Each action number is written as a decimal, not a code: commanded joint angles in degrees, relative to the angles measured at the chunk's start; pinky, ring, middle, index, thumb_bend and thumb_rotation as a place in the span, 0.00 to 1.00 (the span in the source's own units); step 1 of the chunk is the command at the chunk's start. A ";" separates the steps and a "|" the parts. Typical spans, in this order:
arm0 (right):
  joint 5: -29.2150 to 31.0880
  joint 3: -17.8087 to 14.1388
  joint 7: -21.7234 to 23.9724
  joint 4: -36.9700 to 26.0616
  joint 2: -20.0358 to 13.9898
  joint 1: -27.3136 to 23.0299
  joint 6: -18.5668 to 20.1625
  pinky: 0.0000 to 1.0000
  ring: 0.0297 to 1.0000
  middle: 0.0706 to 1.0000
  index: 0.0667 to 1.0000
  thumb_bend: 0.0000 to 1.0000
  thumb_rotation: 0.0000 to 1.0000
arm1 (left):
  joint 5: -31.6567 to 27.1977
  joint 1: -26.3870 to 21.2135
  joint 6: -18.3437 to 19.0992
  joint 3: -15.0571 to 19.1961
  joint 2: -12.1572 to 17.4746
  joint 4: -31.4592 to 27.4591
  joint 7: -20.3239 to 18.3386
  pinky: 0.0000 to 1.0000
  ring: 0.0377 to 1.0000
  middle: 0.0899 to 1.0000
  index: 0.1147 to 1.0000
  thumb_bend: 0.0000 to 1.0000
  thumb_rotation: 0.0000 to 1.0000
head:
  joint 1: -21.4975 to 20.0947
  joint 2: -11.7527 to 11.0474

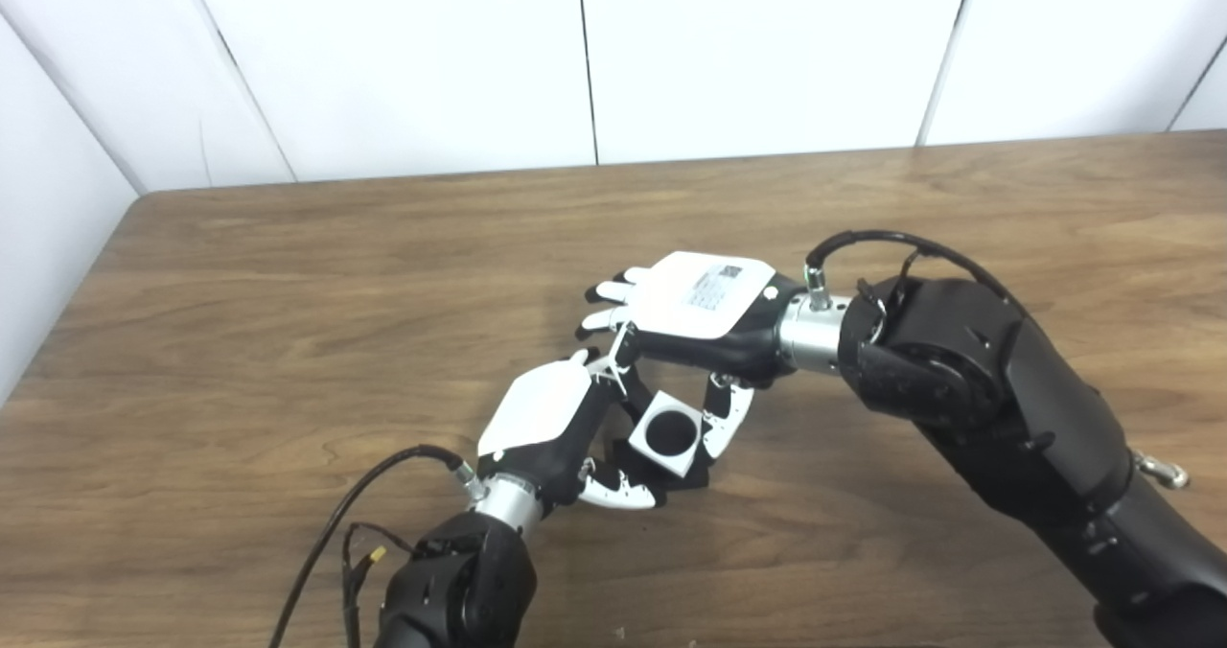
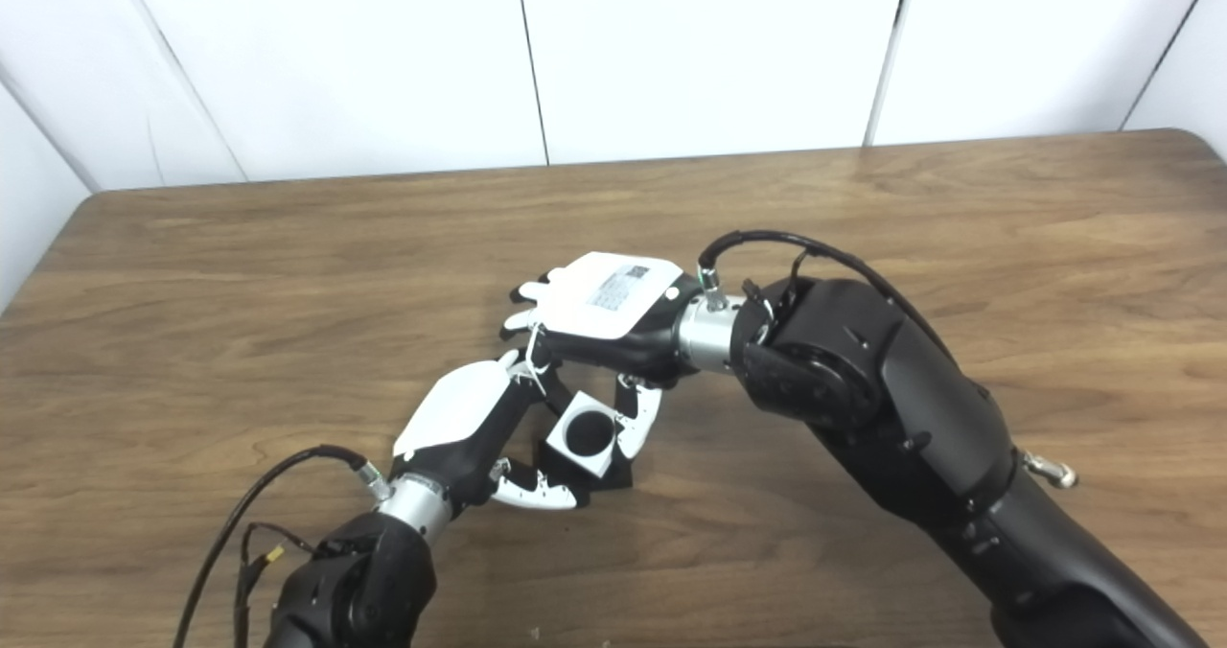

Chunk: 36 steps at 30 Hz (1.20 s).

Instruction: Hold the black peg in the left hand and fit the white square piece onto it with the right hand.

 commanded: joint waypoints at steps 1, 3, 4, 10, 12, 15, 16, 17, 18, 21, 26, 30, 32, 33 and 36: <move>0.55 -1.25 -1.82 -0.41 -0.26 -2.21 -1.36 1.00 1.00 0.92 0.45 0.52 0.14 | 1.36 -0.88 0.22 -0.53 -0.39 -0.01 -0.20 1.00 1.00 0.93 0.42 0.52 0.06 | -0.05 -0.15; 0.58 -1.25 -1.81 -0.10 -0.38 -2.37 -1.50 1.00 1.00 0.92 0.45 0.52 0.14 | 1.31 -0.85 -0.11 -0.57 -0.45 0.17 0.24 1.00 1.00 0.93 0.42 0.52 0.06 | -0.05 -0.15; 0.63 -1.28 -1.81 0.02 -0.44 -2.42 -1.54 1.00 1.00 0.92 0.45 0.52 0.14 | 1.26 -0.83 -0.25 -0.57 -0.51 0.23 0.48 1.00 1.00 0.92 0.42 0.52 0.06 | 0.17 0.06; 0.80 -1.43 -2.14 0.76 -0.41 -2.27 -1.75 1.00 1.00 0.92 0.45 0.52 0.14 | 2.34 -1.07 -0.09 -0.70 -0.52 0.24 0.04 1.00 1.00 0.93 0.42 0.52 0.06 | 0.35 0.06; 0.69 -1.47 -2.49 0.87 -0.42 -2.07 -1.87 1.00 1.00 0.91 0.45 0.52 0.14 | 2.48 -1.02 -0.17 -0.65 -0.46 0.16 0.05 1.00 1.00 0.93 0.42 0.52 0.06 | 0.35 0.06; 0.37 -1.31 -2.61 1.08 -0.54 -1.86 -1.87 1.00 1.00 0.92 0.45 0.52 0.14 | 2.22 -0.87 -0.13 -0.42 -0.41 -0.13 -0.08 1.00 1.00 0.93 0.42 0.52 0.06 | 0.35 0.06; 0.31 -1.25 -2.61 1.17 -0.67 -1.84 -1.99 1.00 1.00 0.92 0.45 0.52 0.14 | 2.40 -0.88 -0.10 -0.46 -0.43 -0.16 -0.15 1.00 1.00 0.93 0.42 0.52 0.06 | 0.27 0.16; 0.29 -1.22 -2.60 1.22 -0.76 -1.83 -2.08 1.00 1.00 0.92 0.45 0.52 0.14 | 2.55 -0.90 -0.09 -0.50 -0.45 -0.17 -0.20 1.00 1.00 0.93 0.42 0.52 0.06 | 0.27 0.16; 0.24 -1.24 -2.49 1.16 -0.83 -1.76 -2.01 1.00 1.00 0.92 0.45 0.52 0.14 | 2.53 -0.91 0.01 -0.50 -0.53 -0.24 -0.32 1.00 1.00 0.93 0.43 0.52 0.06 | 0.31 0.20; 0.00 -1.31 -2.43 1.03 -1.02 -1.51 -1.95 1.00 1.00 0.92 0.45 0.52 0.14 | 2.77 -1.00 0.14 -0.61 -0.66 -0.33 -0.69 1.00 1.00 0.93 0.43 0.52 0.06 | 0.25 0.28; -0.81 -1.35 -2.37 1.05 -1.22 -1.23 -1.85 1.00 1.00 0.93 0.51 0.66 0.17 | 3.33 -1.03 0.00 -0.69 -0.82 -0.26 -0.94 0.98 1.00 0.93 0.42 0.52 0.06 | 0.42 0.25; -1.21 -1.34 -1.88 1.31 -1.11 -1.19 -1.20 1.00 1.00 0.93 0.60 0.89 0.23 | 3.22 -0.92 -0.18 -0.55 -0.93 -0.16 -0.75 0.98 1.00 0.93 0.43 0.52 0.06 | 0.42 0.25; -1.19 -1.40 -1.98 1.56 -1.13 -1.20 -1.23 1.00 1.00 0.94 0.60 0.91 0.24 | 3.22 -0.95 -0.17 -0.52 -1.01 -0.09 -0.72 0.98 1.00 0.93 0.43 0.52 0.06 | 0.56 0.38; -1.17 -1.42 -2.02 1.68 -1.13 -1.20 -1.26 1.00 1.00 0.94 0.61 0.92 0.25 | 3.15 -0.96 0.00 -0.46 -1.12 -0.13 -0.82 0.99 1.00 0.93 0.43 0.52 0.06 | 0.56 0.38; -1.17 -1.52 -2.04 1.86 -1.14 -1.19 -1.32 1.00 1.00 0.93 0.61 0.94 0.28 | 3.62 -1.10 -0.03 -0.52 -1.07 -0.09 -1.03 0.99 1.00 0.93 0.43 0.52 0.06 | 0.57 0.31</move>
